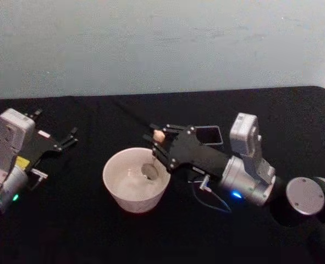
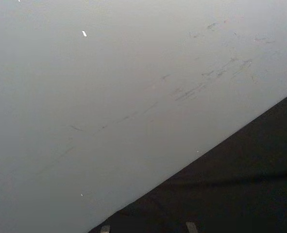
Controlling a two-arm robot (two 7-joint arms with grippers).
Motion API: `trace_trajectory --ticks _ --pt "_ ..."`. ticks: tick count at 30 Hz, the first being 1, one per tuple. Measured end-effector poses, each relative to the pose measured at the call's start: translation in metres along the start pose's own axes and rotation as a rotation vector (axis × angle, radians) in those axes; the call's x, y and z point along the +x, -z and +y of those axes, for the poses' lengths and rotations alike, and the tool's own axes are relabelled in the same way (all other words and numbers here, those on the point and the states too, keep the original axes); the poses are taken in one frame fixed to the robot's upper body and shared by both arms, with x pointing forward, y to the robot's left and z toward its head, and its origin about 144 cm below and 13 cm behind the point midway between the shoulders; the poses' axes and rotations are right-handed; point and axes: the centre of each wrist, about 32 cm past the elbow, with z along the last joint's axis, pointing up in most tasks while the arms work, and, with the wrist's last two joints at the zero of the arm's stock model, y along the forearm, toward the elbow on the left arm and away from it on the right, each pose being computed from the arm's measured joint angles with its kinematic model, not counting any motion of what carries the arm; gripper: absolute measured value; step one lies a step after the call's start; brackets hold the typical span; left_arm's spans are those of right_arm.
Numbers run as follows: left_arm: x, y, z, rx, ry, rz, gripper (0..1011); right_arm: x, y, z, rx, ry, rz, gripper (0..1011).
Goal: Pick up the stirring spoon with one hand, stir inside the cup, then place it back in its original position.
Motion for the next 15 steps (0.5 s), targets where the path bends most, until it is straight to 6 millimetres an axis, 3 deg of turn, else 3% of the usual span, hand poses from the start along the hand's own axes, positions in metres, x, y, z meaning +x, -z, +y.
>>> trace_trajectory --ticks 6,15 --pt "0.000 0.000 0.000 0.000 0.000 0.000 1001 -0.010 -0.004 -0.012 0.002 -0.049 0.002 214" --pt "0.000 0.000 0.000 0.000 0.000 0.000 1001 -0.026 -0.006 -0.008 0.022 -0.103 0.030 214"
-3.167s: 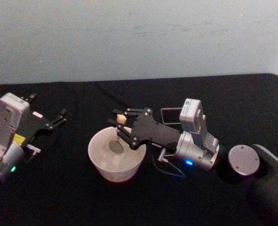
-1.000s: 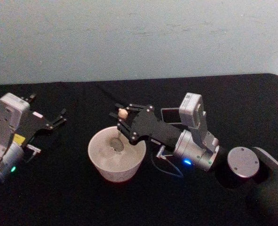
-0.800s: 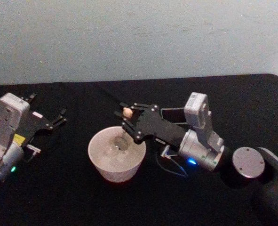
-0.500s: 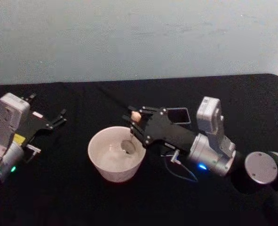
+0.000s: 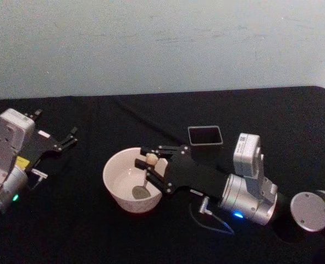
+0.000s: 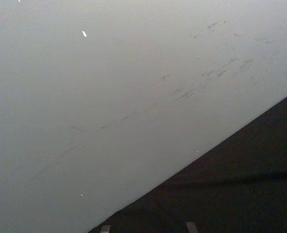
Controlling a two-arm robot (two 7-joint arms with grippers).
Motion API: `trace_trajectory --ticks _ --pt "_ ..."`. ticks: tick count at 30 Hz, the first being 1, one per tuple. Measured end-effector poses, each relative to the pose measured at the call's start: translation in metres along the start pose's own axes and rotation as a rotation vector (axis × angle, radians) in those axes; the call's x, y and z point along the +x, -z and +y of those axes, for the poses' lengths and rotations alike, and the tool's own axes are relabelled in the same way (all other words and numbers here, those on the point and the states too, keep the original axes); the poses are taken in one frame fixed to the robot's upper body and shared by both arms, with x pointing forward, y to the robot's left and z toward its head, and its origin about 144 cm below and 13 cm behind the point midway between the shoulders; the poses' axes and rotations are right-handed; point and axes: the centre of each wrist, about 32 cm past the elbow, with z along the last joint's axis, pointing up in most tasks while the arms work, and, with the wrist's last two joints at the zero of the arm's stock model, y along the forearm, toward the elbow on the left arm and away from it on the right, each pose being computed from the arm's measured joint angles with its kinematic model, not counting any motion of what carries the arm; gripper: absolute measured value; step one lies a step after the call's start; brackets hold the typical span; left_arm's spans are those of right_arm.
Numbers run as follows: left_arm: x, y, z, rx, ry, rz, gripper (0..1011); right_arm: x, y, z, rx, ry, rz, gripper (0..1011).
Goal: Pick up the stirring spoon with one hand, stir inside the cup, then place it back in its original position.
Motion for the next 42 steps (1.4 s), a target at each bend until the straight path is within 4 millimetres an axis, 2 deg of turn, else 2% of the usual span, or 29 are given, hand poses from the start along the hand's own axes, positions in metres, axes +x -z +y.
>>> trace_trajectory --ticks 10,14,19,26,33,42 --pt "0.000 0.000 0.000 0.000 0.000 0.000 1001 0.001 0.006 0.023 0.003 0.035 -0.005 214" --pt "0.000 0.000 0.000 0.000 0.000 0.000 1001 0.009 0.012 0.032 -0.014 0.083 -0.023 214" --pt "0.000 0.000 0.000 0.000 0.000 0.000 1001 0.016 0.014 0.034 -0.027 0.116 -0.034 214" --pt "0.000 0.000 0.000 0.000 0.000 0.000 1001 0.022 0.014 0.032 -0.035 0.147 -0.037 214" --pt "0.000 0.000 0.000 0.000 0.000 0.000 1001 0.026 0.012 0.021 -0.043 0.167 -0.037 214" --pt "0.000 0.000 0.000 0.000 0.000 0.000 1001 0.019 0.008 0.002 -0.046 0.130 -0.018 214"
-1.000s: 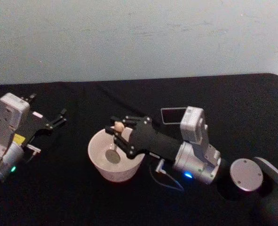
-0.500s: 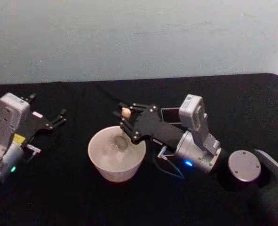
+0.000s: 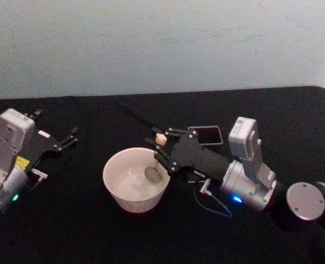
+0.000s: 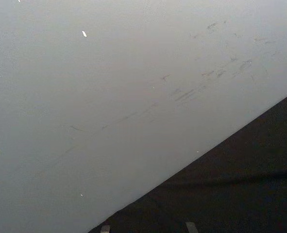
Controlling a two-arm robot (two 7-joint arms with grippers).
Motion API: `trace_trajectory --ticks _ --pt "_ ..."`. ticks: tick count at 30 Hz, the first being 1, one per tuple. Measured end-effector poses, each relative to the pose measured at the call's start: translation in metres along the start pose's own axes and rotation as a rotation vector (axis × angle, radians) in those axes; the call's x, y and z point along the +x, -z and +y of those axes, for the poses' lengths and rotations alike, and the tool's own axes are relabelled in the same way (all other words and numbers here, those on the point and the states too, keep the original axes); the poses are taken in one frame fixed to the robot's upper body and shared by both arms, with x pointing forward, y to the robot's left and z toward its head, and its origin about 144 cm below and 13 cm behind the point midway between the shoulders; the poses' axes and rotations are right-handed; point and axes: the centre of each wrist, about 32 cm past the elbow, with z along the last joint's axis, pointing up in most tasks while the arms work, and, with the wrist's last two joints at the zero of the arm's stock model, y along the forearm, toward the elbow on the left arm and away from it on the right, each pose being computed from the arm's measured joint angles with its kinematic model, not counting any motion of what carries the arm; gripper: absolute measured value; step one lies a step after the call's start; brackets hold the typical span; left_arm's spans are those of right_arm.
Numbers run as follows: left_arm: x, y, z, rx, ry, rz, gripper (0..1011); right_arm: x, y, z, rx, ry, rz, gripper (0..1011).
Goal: Pick up the stirring spoon with one hand, stir inside the cup, then place it back in its original position.
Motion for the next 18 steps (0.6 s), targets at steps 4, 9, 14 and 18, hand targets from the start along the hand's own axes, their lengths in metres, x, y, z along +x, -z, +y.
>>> trace_trajectory --ticks 4,9,14,18 --pt "0.000 0.000 0.000 0.000 0.000 0.000 1001 -0.007 -0.003 -0.005 0.007 -0.031 0.017 214" --pt "0.000 0.000 0.000 0.000 0.000 0.000 1002 -0.016 -0.004 -0.004 0.014 -0.067 0.037 214" --pt "0.000 0.000 0.000 0.000 0.000 0.000 1001 -0.023 -0.003 0.003 0.013 -0.083 0.055 214" --pt "0.000 0.000 0.000 0.000 0.000 0.000 1001 -0.024 0.001 0.014 0.006 -0.074 0.064 214"
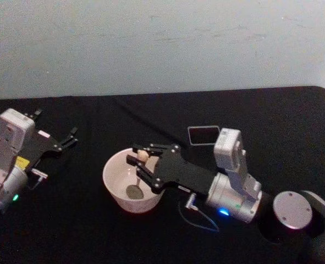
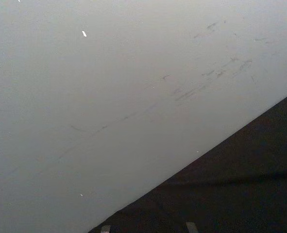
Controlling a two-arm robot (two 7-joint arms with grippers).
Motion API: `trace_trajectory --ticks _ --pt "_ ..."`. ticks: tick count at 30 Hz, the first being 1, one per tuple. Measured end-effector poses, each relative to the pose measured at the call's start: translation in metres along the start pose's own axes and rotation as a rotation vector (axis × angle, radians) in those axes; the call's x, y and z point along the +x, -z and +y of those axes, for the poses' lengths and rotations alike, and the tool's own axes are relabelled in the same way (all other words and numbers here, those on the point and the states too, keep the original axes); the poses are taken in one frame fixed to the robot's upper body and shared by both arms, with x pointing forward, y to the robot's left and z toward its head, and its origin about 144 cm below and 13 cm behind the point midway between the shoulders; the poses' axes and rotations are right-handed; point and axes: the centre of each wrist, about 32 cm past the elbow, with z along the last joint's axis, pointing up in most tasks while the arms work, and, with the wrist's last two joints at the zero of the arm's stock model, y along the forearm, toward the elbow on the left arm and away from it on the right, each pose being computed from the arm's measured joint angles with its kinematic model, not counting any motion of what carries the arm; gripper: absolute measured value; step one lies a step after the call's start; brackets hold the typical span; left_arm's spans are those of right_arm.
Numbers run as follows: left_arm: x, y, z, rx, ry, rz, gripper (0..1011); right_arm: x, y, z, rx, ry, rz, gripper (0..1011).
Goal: Pick up the stirring spoon with one hand, stir inside the cup, then place it back in its original position.
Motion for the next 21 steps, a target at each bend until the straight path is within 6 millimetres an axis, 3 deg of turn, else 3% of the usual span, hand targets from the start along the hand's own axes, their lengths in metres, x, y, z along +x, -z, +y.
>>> trace_trajectory --ticks 8,21 --pt "0.000 0.000 0.000 0.000 0.000 0.000 1001 0.011 0.005 0.019 -0.005 0.055 -0.011 214" --pt "0.000 0.000 0.000 0.000 0.000 0.000 1001 0.021 0.009 0.018 -0.021 0.098 -0.027 214"
